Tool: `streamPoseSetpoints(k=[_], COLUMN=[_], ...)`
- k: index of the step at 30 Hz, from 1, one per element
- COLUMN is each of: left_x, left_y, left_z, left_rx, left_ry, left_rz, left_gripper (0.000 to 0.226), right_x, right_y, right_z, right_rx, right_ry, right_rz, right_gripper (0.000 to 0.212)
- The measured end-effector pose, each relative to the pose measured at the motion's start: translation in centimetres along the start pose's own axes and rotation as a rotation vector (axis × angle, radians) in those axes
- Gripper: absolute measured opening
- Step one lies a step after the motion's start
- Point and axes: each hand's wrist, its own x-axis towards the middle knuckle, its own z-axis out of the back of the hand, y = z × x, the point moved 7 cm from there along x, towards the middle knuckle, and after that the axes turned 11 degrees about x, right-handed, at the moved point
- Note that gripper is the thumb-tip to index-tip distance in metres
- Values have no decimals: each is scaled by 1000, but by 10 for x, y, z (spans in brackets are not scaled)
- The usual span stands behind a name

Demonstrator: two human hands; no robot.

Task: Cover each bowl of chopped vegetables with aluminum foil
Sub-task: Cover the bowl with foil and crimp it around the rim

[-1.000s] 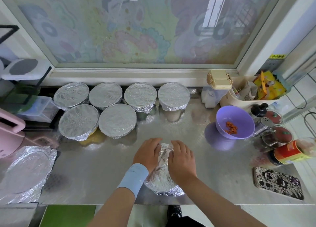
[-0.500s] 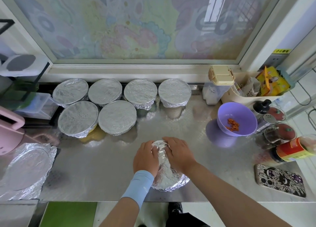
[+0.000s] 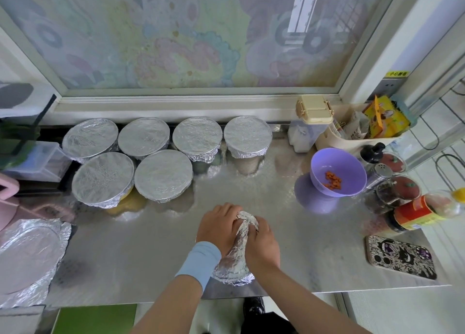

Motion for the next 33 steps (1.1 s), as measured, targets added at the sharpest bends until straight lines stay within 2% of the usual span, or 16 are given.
streamPoseSetpoints(k=[4,9,10,12,14,19,22,25,27,29,31,33], left_x=[-2,-20,-24,-30,-37,-46,-48,-50,-48,-41,-26,-11], left_y=[6,28,32,39,42,47,49,50,49,50,43,30], left_z=[-1,0,0,-1,-4,-11,-16,-18,-18,-14,0,7], left_rx=[-1,-141,-180,-310,-527,-880,-1001,-1018,-974,-747,-476,-354], left_ry=[57,110,95,39,-33,-62,-53,-59,-19,20,-33,-36], left_rz=[131,315,336,372,416,543,624,664,623,472,248,79], left_gripper=[30,34,35,34,34,29,27,25,25,30,39,41], right_x=[11,35,39,35,17,-7,-2,1,2,5,7,8], right_y=[4,17,19,22,19,-1,-2,0,2,8,27,43], right_z=[1,-6,-4,10,19,2,6,6,4,6,3,-7], right_rx=[-84,-141,-192,-241,-148,153,224,236,149,-115,-392,-448], right_ry=[34,284,255,74,-41,37,-8,1,48,56,35,115], right_rz=[75,199,241,300,272,14,-17,-4,18,109,325,483], right_gripper=[28,33,36,37,36,41,35,31,31,38,48,50])
